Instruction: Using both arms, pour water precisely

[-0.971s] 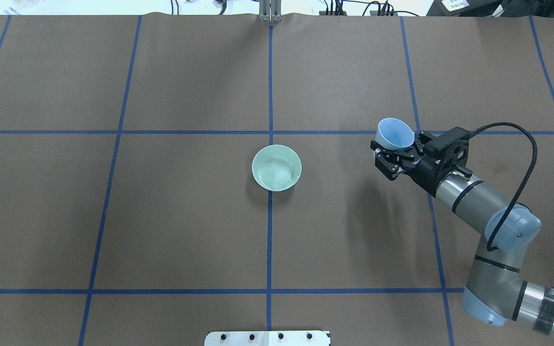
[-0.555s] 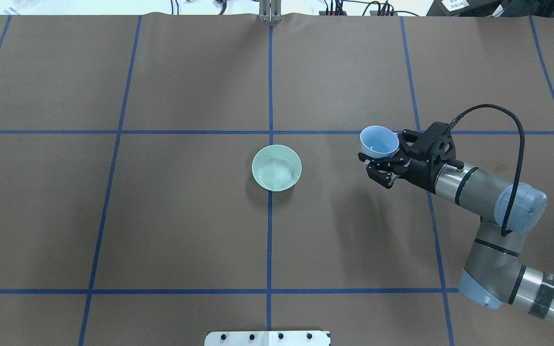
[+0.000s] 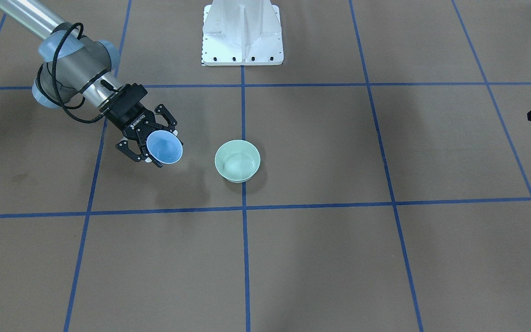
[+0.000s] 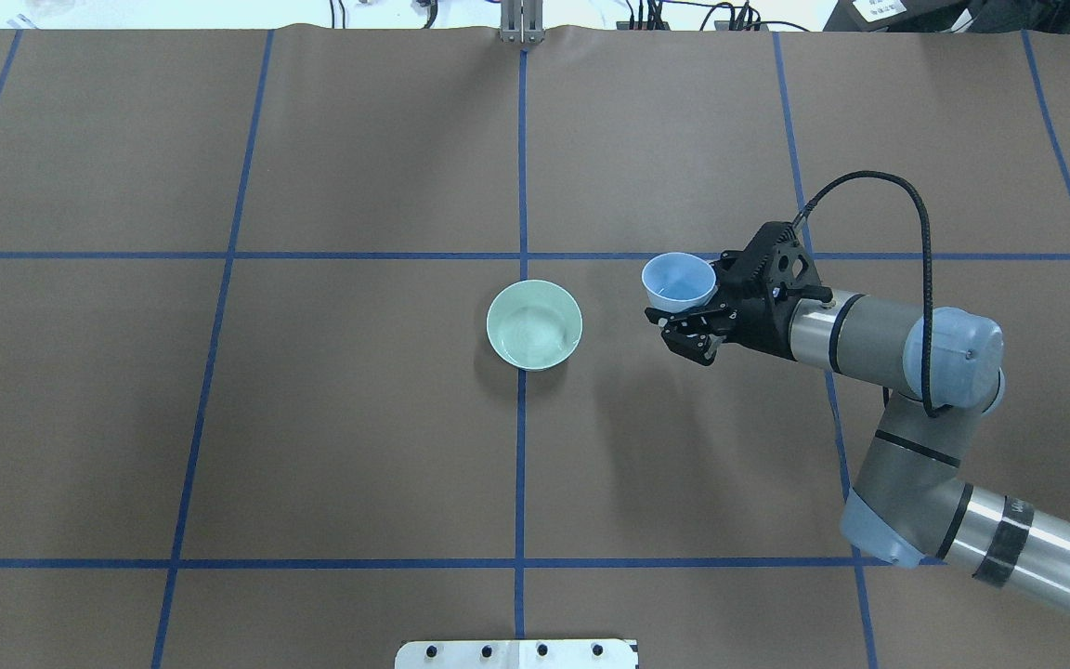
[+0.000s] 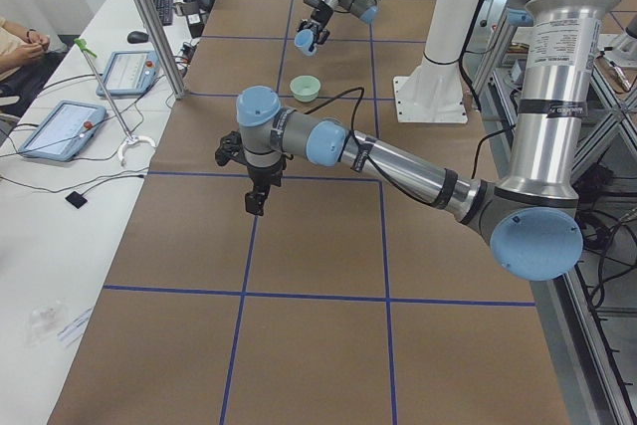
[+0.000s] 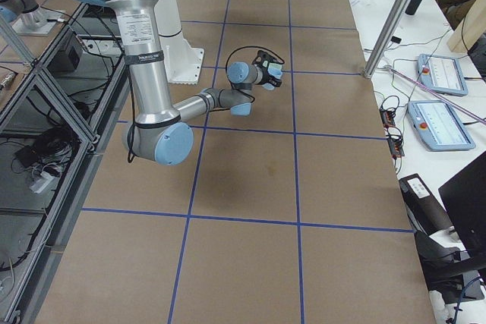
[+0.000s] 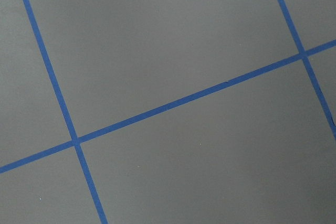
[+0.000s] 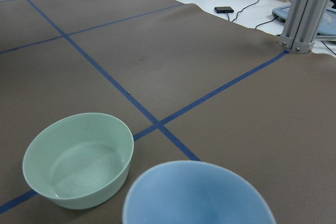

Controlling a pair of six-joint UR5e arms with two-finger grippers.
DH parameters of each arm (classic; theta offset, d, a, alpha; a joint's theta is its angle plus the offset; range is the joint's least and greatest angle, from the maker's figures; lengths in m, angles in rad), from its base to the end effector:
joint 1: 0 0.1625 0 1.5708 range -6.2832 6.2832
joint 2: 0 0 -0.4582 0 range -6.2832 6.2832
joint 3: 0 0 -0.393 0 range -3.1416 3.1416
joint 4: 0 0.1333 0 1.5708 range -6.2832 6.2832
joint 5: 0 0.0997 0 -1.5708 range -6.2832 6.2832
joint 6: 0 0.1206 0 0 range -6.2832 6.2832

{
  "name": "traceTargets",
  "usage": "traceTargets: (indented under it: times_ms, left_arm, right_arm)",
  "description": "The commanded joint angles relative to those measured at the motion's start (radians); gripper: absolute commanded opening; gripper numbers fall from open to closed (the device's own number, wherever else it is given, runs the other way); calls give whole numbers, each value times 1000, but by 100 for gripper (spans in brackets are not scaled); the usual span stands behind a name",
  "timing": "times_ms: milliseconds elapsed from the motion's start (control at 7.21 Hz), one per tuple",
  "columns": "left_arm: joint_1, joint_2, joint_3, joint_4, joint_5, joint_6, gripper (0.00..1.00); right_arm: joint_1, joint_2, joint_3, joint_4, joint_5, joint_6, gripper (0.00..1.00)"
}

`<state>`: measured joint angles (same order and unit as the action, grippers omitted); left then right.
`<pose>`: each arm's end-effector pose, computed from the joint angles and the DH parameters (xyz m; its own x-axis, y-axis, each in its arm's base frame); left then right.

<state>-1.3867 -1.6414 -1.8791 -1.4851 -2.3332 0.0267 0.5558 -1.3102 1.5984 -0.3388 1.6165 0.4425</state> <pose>0.0457 -0.5185 0.5289 0.6695 0.3536 -0.6532 -0.1932 0.9320 0.3066 -0.4594 -0.4358 0.4000 0.4597 -0.7772 0.4297 -0.1703 0.3978 0.9015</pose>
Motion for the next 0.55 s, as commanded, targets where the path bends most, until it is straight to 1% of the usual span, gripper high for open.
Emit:
traceTargets:
  times_ms: [0,139,277,416]
  left_arm:
    - [0,0,3,0,0,-2,100]
    - [0,0,6,0,-2,-2,100]
    - [0,0,6,0,-2,-2,100]
    - [0,0,9,0,-2,-2,100]
  right_arm:
    - [-2,35,87,-208,13,-20,0]
    - [-7,49,142,-323,19,-46,0]
    - [-13,89,158,-423,19,-54,0]
    - [-22,129,160,-498,19,-54,0]
